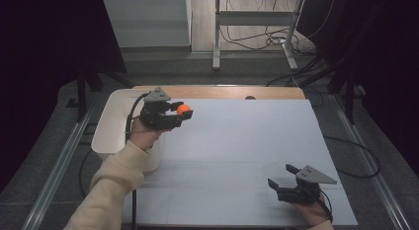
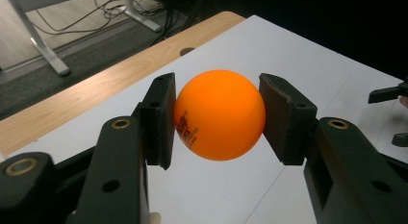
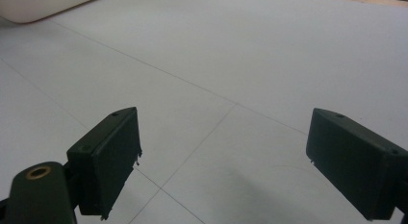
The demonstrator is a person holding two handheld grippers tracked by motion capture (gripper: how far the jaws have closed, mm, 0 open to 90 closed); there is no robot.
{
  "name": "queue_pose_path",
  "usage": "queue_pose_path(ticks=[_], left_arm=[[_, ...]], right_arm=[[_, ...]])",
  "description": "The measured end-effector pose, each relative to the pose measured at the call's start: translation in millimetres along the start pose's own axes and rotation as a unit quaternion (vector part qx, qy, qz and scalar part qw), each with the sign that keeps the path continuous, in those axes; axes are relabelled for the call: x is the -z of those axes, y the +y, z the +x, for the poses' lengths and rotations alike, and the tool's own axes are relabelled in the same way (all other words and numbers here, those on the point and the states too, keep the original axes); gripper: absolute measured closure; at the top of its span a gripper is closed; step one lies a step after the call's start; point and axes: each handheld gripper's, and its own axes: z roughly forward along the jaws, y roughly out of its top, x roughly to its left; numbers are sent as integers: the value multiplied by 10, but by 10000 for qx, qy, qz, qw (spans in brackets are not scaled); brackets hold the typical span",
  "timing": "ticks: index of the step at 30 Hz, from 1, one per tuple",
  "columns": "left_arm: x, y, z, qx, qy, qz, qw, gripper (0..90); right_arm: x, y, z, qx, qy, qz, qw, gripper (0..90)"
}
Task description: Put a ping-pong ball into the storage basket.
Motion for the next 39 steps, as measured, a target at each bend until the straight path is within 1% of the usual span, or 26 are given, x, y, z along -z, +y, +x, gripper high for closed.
queue_pose_path(ticks=[6,14,19,23,26,27,29,32,39], left_arm=[[52,-24,94,65,126,4,9999,503],[106,-68,232,217,274,-6,9994,503],[168,-95,327,375,354,-98,9986,503],[197,-120,390,420,439,-64,9981,503],[236,-142,459,512,539,-91,9972,503],[236,-142,459,512,539,-91,9972,503],[249,-157,500,525,631,-57,9966,503],[267,-188,559,567,753,12,9955,503],[312,-265,701,730,951,10,9928,503]], right_arm=[[-2,0,0,3,5,6,10000,121],[-3,-2,2,12,5,13,10000,122],[-4,-3,8,17,10,17,10000,121],[-2,-3,7,15,1,26,10000,121],[-5,-3,7,17,4,17,10000,122],[-4,-3,7,17,2,17,10000,122],[-3,-2,8,13,1,12,10000,122],[-1,-2,9,9,-2,13,10000,122],[-4,-3,9,20,-4,22,10000,122]])
